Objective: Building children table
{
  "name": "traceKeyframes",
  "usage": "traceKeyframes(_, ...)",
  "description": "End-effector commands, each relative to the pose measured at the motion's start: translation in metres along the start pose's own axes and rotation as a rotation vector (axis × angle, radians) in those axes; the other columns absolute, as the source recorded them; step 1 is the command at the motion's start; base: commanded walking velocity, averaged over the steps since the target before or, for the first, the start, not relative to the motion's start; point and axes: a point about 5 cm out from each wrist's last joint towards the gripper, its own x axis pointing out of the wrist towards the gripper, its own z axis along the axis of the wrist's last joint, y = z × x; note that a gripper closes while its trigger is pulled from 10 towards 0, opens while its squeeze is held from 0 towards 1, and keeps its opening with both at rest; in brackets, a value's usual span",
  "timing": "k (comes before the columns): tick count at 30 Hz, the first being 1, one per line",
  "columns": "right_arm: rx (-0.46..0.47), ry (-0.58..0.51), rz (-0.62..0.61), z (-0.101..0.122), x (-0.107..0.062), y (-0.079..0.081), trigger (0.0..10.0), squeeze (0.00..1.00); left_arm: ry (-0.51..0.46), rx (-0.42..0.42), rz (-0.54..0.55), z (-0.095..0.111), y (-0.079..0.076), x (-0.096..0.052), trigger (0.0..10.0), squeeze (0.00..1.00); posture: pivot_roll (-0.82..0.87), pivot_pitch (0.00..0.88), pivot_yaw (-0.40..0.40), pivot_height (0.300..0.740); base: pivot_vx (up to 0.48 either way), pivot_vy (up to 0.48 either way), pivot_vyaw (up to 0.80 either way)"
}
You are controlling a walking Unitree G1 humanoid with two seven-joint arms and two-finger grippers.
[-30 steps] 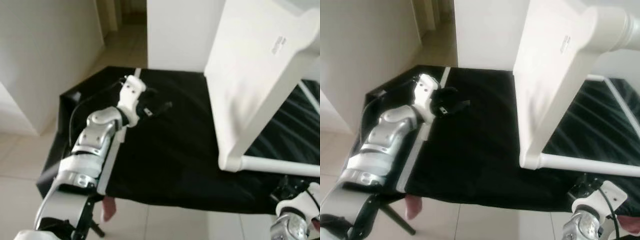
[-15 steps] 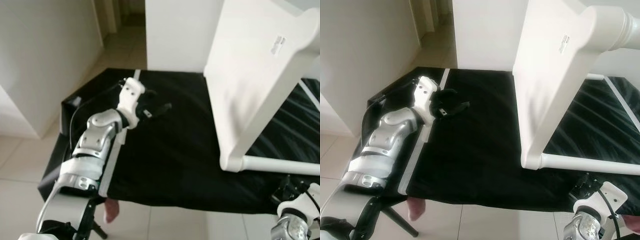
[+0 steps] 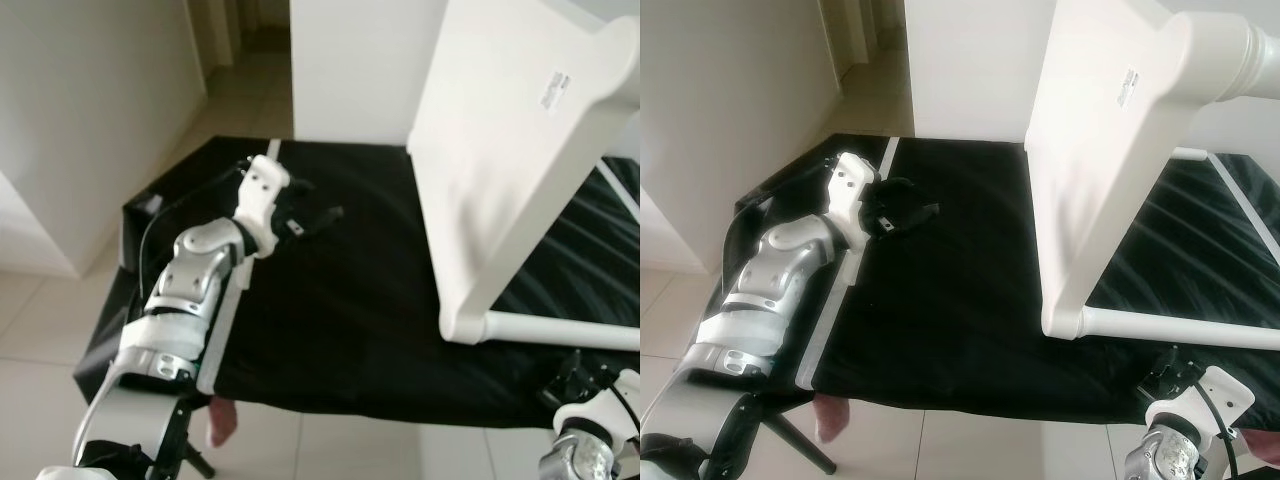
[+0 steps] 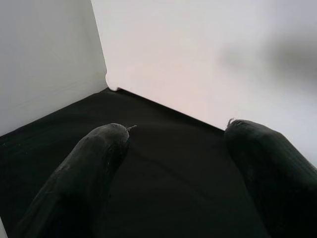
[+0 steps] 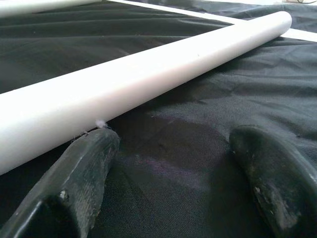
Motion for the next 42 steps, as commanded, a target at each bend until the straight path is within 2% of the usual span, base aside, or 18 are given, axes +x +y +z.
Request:
traceKeyframes(1, -0.149, -0.345, 0.11, 0.094, -0.011, 0.061, 10.0, 0.0, 0.004, 0.006, 0.036, 0.0, 0.001, 0.001, 10.0, 0.0, 0.01, 0.0, 0.051, 0.74, 0.0, 0.0, 0.0)
traceKeyframes(23, -0.149, -0.345, 0.11, 0.094, -0.011, 0.061, 10.0, 0.0, 0.004, 0.006, 0.036, 0.0, 0.001, 0.001, 10.0, 0.0, 0.01, 0.0, 0.051, 0.74, 0.0, 0.0, 0.0)
traceKeyframes(24, -0.151, -0.34, 0.113, 0.091, -0.01, 0.062, 10.0, 0.0, 0.005, 0.007, 0.038, -0.001, 0.0, 0.0, 10.0, 0.0, 0.01, 0.0, 0.0, 0.74, 0.0, 0.0, 0.0)
traceKeyframes(25, -0.165, -0.281, 0.169, 0.07, -0.014, 0.08, 10.0, 0.0, -0.006, -0.167, 0.336, -0.019, 0.004, 0.003, 10.0, 0.0, 0.03, 0.0, 0.0, 0.74, 0.0, 0.0, 0.0)
traceKeyframes(26, -0.165, -0.281, 0.169, 0.07, -0.014, 0.08, 10.0, 0.0, -0.006, -0.167, 0.336, -0.019, 0.004, 0.003, 10.0, 0.0, 0.03, 0.0, 0.0, 0.74, 0.0, 0.0, 0.0)
traceKeyframes(28, -0.17, -0.259, 0.191, 0.062, -0.017, 0.087, 10.0, 0.0, 0.011, -0.23, 0.49, -0.029, 0.005, 0.002, 10.0, 0.0, 0.02, 0.0, 0.0, 0.74, 0.0, 0.0, 0.0)
traceKeyframes(32, -0.169, -0.261, 0.187, 0.062, -0.018, 0.087, 10.0, 0.0, 0.058, -0.25, 0.547, -0.039, 0.006, -0.002, 10.0, 0.0, 0.02, 0.0, 0.0, 0.74, 0.0, 0.0, 0.0)
traceKeyframes(38, -0.17, -0.262, 0.185, 0.062, -0.018, 0.087, 10.0, 0.0, 0.106, -0.255, 0.565, -0.047, 0.008, -0.005, 10.0, 0.0, 0.01, 0.0, 0.0, 0.74, 0.0, 0.0, 0.0)
traceKeyframes(41, -0.171, -0.267, 0.18, 0.062, -0.017, 0.085, 10.0, 0.0, 0.104, -0.249, 0.634, -0.049, 0.015, -0.013, 10.0, 0.0, 0.01, 0.0, 0.0, 0.74, 0.0, 0.0, 0.0)
traceKeyframes(42, -0.173, -0.27, 0.177, 0.062, -0.017, 0.084, 10.0, 0.0, 0.104, -0.233, 0.687, -0.05, 0.02, -0.019, 10.0, 0.0, 0.01, 0.0, 0.0, 0.74, 0.0, 0.0, 0.0)
